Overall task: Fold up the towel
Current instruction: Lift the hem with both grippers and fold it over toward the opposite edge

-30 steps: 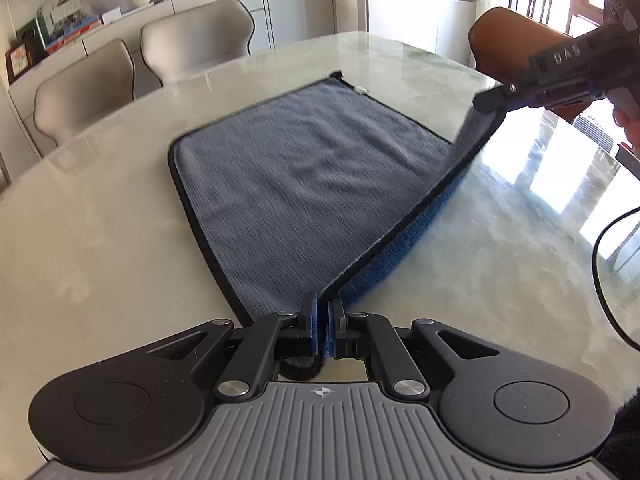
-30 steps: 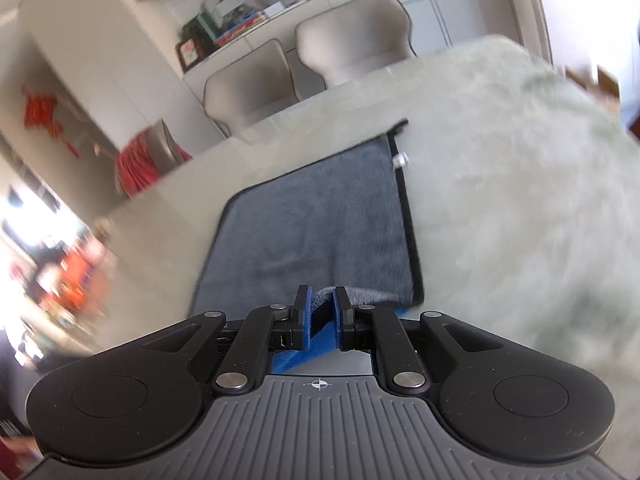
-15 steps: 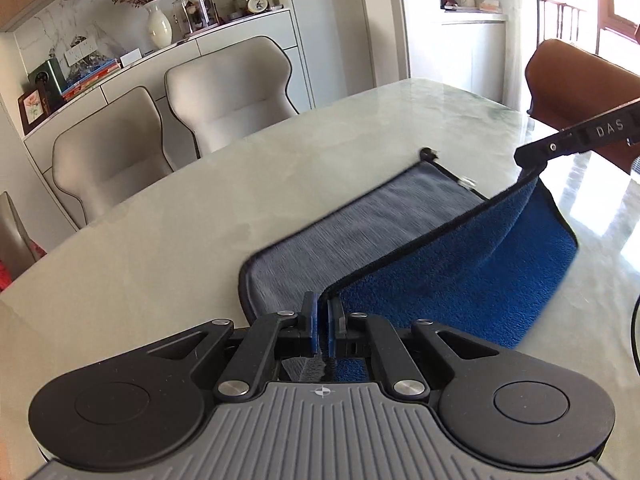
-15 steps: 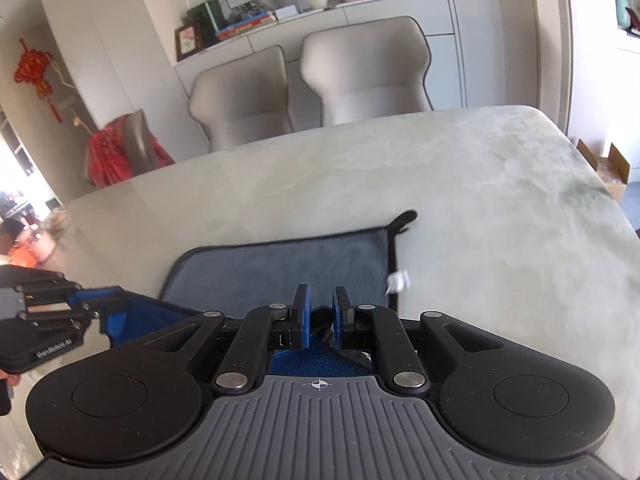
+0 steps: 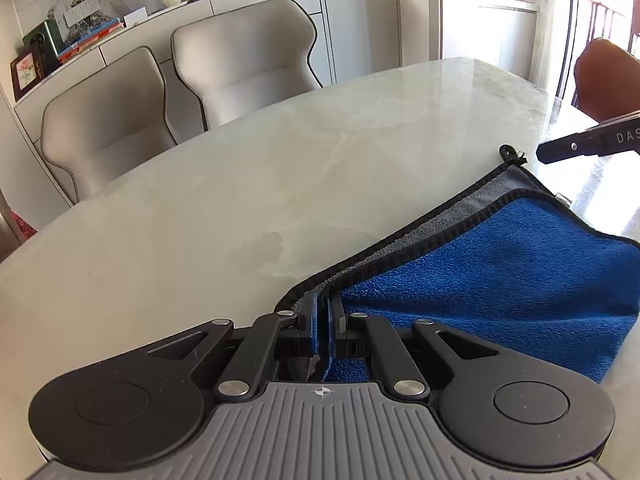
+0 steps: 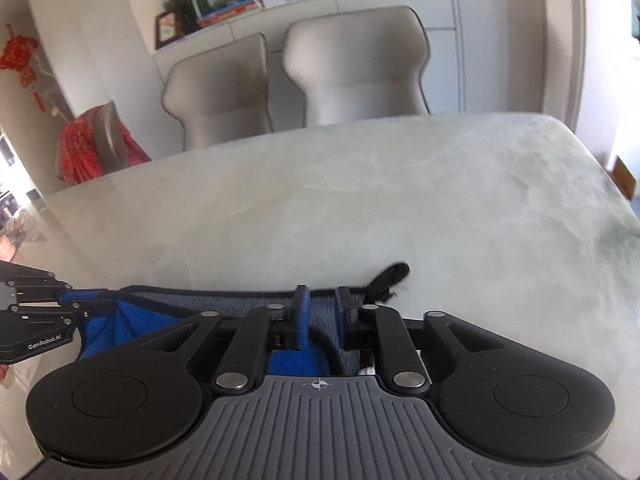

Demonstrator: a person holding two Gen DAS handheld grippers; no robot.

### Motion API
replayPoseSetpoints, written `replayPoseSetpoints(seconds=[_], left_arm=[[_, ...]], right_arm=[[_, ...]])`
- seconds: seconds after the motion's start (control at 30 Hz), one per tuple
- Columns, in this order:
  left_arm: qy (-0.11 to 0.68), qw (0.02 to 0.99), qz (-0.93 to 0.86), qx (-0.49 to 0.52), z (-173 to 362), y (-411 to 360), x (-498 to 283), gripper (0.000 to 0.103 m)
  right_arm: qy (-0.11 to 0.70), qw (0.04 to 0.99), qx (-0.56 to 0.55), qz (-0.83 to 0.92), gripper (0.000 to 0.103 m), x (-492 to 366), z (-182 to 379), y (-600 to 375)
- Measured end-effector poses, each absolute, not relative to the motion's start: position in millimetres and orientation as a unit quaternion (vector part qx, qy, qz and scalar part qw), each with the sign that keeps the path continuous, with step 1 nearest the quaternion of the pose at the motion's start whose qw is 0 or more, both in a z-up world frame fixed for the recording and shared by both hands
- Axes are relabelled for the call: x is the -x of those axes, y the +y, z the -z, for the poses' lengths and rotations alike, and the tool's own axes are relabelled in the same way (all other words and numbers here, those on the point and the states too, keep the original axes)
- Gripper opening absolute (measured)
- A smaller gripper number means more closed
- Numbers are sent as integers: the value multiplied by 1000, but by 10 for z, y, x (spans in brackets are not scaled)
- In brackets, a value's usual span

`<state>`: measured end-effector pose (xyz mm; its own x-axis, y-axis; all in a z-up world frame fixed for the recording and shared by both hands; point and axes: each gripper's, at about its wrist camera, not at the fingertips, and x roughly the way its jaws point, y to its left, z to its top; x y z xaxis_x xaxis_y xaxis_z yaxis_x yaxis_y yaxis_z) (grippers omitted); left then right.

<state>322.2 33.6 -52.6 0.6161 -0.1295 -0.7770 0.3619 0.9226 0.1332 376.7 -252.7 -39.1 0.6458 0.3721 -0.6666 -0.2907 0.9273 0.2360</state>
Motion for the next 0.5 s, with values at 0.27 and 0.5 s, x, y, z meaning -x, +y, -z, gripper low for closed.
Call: replayPoseSetpoints(seconds=[0.27,0.5], left_arm=[[423,885,144,-132,631,398,-3245,8],[424,884,148,-130,652,440,-3275,9]], right_arm=[[381,890,20,-250,36,-3685,598,-2426],[401,882,49,-244,35,-3665,695,-2320]])
